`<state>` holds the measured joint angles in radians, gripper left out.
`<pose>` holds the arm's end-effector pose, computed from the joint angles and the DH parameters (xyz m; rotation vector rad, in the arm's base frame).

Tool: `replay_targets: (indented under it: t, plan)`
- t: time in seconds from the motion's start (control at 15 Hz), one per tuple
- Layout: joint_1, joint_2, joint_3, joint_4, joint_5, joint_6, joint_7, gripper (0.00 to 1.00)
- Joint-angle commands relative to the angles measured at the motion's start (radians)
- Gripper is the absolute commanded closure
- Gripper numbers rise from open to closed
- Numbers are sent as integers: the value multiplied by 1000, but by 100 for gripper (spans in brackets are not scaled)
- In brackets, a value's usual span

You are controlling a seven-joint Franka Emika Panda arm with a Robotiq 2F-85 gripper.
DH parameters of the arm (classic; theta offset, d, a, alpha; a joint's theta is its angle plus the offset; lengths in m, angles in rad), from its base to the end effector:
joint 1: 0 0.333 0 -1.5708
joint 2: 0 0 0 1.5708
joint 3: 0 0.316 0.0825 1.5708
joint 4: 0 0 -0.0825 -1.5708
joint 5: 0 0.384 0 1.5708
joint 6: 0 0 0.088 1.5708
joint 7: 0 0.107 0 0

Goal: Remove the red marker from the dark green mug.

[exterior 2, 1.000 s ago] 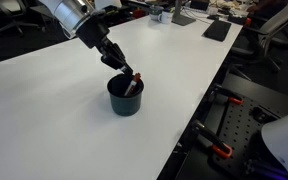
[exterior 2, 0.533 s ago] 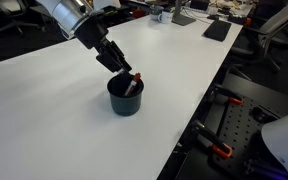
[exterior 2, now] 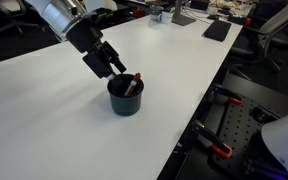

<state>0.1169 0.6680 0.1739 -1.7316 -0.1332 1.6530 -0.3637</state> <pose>0.5551 0.1486 0.1687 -2.7271 -1.0285 1.1189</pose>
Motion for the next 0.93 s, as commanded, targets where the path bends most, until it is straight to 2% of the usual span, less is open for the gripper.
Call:
replay_targets:
  t: [0.0, 0.2, 0.27, 0.53, 0.87]
  plan:
    - [5, -28, -3, -26, 26, -2, 54, 0]
    - [0, -76, -16, -72, 28, 32, 119, 0]
    - [4, -8, -9, -7, 12, 2, 75, 0]
    - [1, -34, -16, -22, 13, 5, 93, 0]
    - [32, -119, -10, -46, 15, -26, 154, 0]
